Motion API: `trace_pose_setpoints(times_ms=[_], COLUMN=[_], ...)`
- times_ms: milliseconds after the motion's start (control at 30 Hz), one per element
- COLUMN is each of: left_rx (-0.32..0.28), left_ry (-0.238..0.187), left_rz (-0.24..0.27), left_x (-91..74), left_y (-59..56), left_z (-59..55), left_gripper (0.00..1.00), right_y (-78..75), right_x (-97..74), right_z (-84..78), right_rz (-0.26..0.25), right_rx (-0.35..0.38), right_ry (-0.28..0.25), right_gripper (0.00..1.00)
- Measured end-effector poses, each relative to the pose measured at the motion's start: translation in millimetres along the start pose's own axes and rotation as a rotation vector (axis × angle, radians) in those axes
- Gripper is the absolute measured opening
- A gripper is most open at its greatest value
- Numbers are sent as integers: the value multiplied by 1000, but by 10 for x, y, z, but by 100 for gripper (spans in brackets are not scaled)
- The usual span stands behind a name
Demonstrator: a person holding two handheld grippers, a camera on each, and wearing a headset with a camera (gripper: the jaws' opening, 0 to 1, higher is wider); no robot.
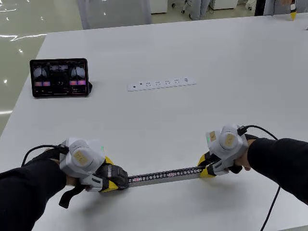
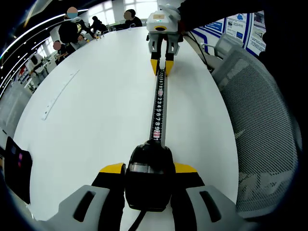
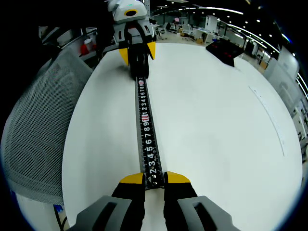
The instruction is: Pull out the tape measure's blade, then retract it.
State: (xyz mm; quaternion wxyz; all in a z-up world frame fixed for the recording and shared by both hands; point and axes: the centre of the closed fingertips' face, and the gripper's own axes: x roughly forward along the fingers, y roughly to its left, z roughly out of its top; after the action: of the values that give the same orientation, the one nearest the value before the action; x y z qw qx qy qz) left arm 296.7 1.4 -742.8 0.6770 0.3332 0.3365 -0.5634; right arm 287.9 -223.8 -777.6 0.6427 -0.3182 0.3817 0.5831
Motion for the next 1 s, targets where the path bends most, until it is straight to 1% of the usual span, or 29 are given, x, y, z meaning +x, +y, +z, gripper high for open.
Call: trace_pose_setpoints(times_ms=[400,733,867,900,933,1000], left_rx=[1,-4,-15,-16,-15,-15], left_ry=[-3,-7,-8,-8,-7,-8], left_rz=[2,2,-2,-3,-5,-6], left_x=[5,4,21,23,23,22], left_y=[-17,-29,-21,-21,-25,-18], left_z=[-16,-10,2,6,7,7], left_gripper=[31,32,32,32,32,32], right_y=[-12,-14,-27,-28,-30,-33], right_x=[-34,-33,-20,-21,-19,-14], right_z=[-57,-59,-44,-44,-48,-50], right_rz=[-4,-8,-12,-5,9,15], right_rx=[8,18,29,35,29,3], right_ry=[5,10,40,53,80,108], right_gripper=[10,10,11,11,11,11])
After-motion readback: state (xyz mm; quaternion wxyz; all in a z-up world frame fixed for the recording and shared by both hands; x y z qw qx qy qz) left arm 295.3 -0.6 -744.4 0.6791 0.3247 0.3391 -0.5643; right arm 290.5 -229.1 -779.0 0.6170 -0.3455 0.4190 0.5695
